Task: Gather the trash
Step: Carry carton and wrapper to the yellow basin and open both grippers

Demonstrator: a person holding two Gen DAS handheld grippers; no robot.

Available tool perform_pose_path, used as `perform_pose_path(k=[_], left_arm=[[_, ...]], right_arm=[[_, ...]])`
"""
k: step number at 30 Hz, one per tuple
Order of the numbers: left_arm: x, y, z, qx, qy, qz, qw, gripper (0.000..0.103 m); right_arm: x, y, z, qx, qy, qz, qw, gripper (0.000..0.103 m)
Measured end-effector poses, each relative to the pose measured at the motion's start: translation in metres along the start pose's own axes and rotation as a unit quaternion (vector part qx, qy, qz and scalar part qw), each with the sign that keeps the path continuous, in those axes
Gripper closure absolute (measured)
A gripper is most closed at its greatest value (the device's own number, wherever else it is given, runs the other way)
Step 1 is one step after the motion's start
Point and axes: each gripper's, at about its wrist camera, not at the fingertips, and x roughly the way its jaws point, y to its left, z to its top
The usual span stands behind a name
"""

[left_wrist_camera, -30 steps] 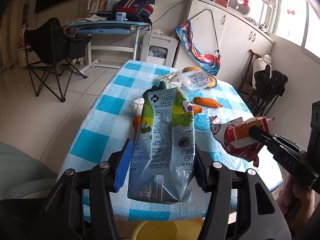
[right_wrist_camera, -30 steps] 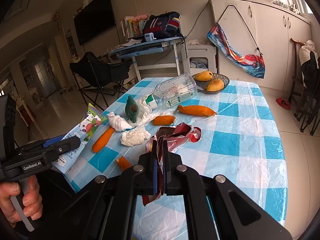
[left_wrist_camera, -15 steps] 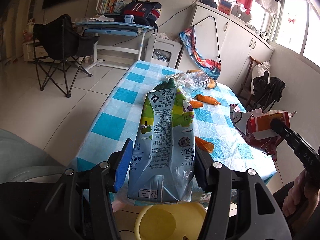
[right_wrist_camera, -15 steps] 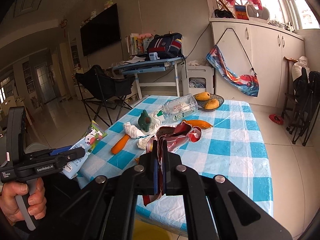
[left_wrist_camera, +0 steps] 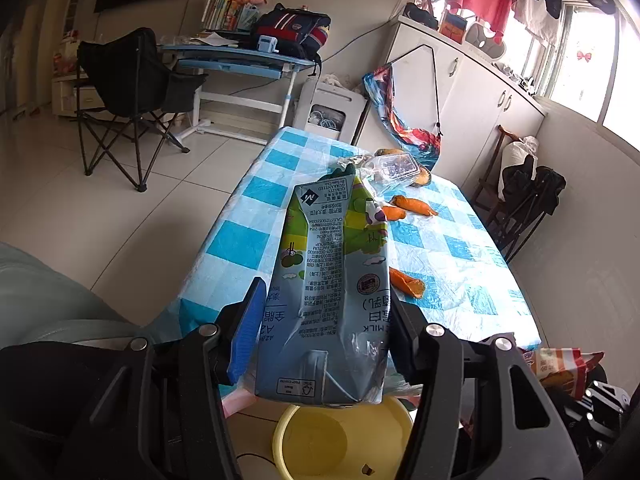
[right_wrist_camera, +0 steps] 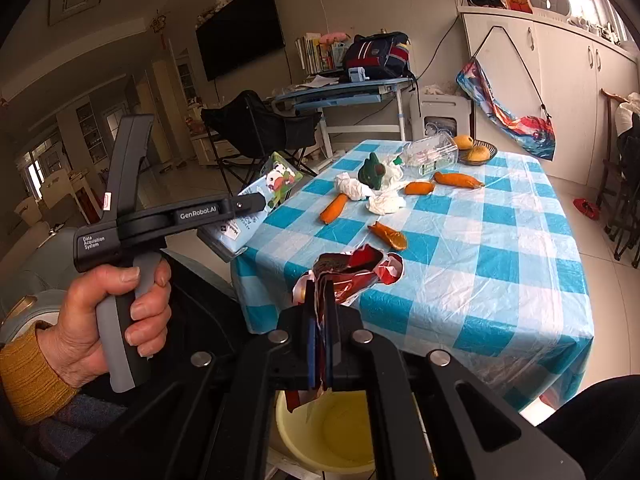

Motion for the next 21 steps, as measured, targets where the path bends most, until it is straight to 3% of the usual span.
perform_pose_path(k=[5, 8, 9, 10, 12, 16, 21], left_arm=[[-0.006, -0.001, -0.009, 0.008, 0.01, 0.0, 0.9999, 0.05], [-0.006, -0.004, -0.017, 0.015, 0.026, -0.001, 0.9995, 0.05], [-0.005, -0.006, -0.021, 0.017, 0.033, -0.003, 0.9993, 0.05], [-0.005, -0.008, -0.025, 0.02, 0.04, -0.006, 0.999, 0.05], [-0.002, -0.014, -0.034, 0.03, 0.059, -0.009, 0.9978, 0.05], [0.014, -0.032, -0.056, 0.073, 0.122, -0.014, 0.9898, 0.05], [0.041, -0.05, -0.087, 0.129, 0.217, -0.023, 0.9674, 0.049]], right_arm=[[0.027, 0.003, -0.023, 0.012, 0.061, 0.012, 0.998, 0.098], [0.042, -0.004, -0.032, 0.027, 0.097, 0.005, 0.995, 0.084], [0.041, -0.008, -0.033, 0.036, 0.097, -0.004, 0.995, 0.067], [0.038, -0.012, -0.033, 0.047, 0.087, -0.01, 0.995, 0.058], [0.028, -0.019, -0.03, 0.065, 0.059, -0.027, 0.996, 0.049], [0.013, -0.035, -0.028, 0.098, 0.012, -0.07, 0.993, 0.042], [0.004, -0.047, -0.026, 0.123, -0.016, -0.105, 0.987, 0.035]])
